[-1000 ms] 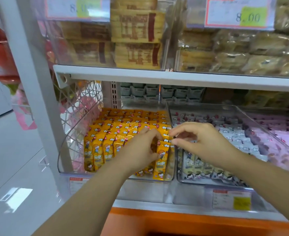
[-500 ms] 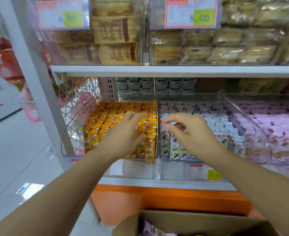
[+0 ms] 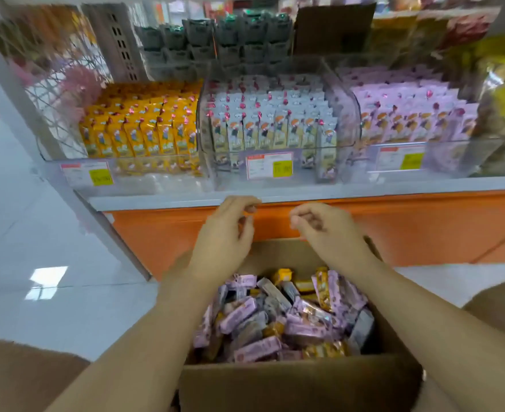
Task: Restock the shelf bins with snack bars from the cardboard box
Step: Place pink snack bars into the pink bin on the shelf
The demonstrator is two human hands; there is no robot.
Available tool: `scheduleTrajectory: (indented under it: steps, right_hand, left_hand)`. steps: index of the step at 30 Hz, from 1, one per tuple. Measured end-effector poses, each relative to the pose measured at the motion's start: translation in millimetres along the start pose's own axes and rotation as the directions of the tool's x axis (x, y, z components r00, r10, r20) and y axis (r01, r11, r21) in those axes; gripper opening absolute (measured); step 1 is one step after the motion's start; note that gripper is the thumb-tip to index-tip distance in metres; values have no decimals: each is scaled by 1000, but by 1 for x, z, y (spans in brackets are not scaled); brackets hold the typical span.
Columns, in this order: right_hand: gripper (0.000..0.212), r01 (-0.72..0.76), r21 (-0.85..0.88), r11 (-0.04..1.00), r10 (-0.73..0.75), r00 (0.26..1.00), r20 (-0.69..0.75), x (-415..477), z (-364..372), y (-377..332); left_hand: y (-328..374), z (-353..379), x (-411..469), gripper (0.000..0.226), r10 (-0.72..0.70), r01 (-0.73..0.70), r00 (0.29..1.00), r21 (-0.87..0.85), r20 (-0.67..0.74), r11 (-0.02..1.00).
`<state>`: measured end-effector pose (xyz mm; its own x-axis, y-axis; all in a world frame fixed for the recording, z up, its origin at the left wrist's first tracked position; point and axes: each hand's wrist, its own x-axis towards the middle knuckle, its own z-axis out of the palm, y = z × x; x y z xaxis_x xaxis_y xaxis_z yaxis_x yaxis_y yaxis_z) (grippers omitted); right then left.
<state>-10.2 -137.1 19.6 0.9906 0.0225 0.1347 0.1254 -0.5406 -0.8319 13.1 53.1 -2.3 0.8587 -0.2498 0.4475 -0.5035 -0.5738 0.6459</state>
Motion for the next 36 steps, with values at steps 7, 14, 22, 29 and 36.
scheduleTrajectory:
  steps: [7, 14, 22, 29, 36]
  right_hand:
    - [55, -484, -349, 803, 575, 782, 239, -28, -11, 123]
    - [78, -538, -461, 706, 650, 750, 121, -40, 19, 185]
    - [101, -527, -576, 625, 674, 736, 58, -31, 33, 198]
    - [77, -548, -511, 662, 644, 765, 14, -38, 42, 193]
    - [50, -660, -242, 711, 668, 742, -60, -34, 40, 186]
  left_hand:
    - [-64, 45, -77, 45, -494, 468, 754, 173, 434, 867]
    - [-105, 66, -94, 45, -676, 519, 584, 433, 450, 737]
    - [-100, 66, -99, 49, -742, 653, 580, 352, 337, 670]
    - [-102, 65, -105, 61, -794, 724, 511, 334, 328, 604]
    - [-94, 74, -105, 67, -775, 607, 447, 485, 446, 629]
